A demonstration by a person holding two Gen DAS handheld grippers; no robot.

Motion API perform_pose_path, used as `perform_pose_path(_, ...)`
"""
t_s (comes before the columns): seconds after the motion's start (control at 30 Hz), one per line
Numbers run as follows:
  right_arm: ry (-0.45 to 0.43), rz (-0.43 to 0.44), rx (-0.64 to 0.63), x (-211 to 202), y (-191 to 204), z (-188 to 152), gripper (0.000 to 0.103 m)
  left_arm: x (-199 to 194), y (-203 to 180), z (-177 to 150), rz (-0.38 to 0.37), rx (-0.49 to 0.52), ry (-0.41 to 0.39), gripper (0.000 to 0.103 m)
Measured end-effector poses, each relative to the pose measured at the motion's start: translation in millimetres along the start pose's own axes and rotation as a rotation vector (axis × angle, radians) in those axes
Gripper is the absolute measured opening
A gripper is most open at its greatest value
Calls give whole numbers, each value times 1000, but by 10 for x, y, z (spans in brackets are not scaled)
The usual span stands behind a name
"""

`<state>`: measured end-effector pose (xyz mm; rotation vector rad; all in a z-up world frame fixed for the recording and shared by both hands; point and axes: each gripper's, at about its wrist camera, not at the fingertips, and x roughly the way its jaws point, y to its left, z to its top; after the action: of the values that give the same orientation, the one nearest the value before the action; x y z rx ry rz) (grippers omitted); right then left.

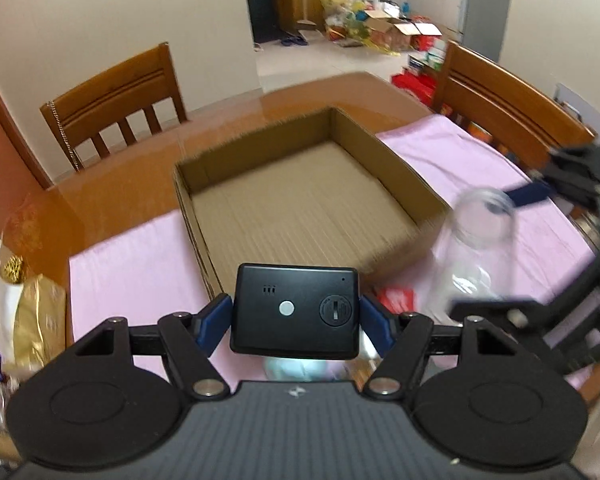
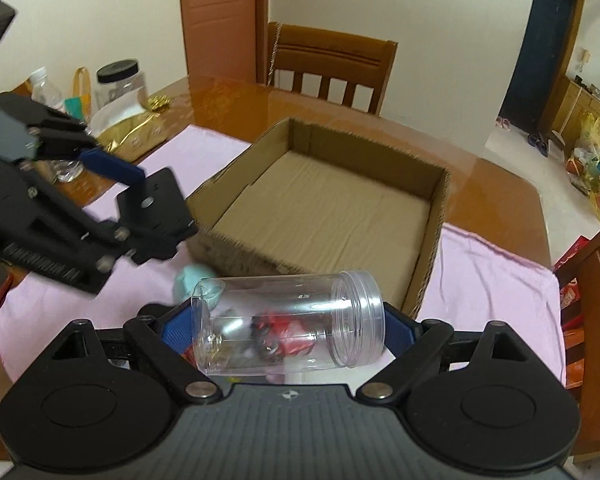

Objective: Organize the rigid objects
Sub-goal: 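Carry the black device and jar into the cardboard box and open both tools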

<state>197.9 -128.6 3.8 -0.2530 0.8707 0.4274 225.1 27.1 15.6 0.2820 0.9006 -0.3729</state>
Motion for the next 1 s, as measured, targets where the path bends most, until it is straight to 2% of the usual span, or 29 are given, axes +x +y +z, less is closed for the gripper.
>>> perform_pose_path(0.3, -29, -29, 56, 72, -299, 137, 94, 758, 331, 534, 44, -86, 30, 69)
perform_pose_path(0.6, -18, -47, 65, 237, -476, 248, 94, 1286, 378, 778, 45, -105, 66, 70)
perform_pose_path(0.63, -16, -47, 65, 258, -502, 267, 94, 1321, 391, 801, 50, -113, 61, 72)
perform_pose_path(0.7, -15, -50, 64, 309, -548, 314, 94, 1363, 418, 834, 76, -128, 39, 90)
perform_pose_path(0.8, -13, -49, 72, 384, -616, 379, 94, 1371, 494, 865, 92, -160, 19, 93)
perform_pose_path(1.0, -9, -53, 60, 584, -716, 518, 94, 1127, 579, 812, 92, -186, -18, 98)
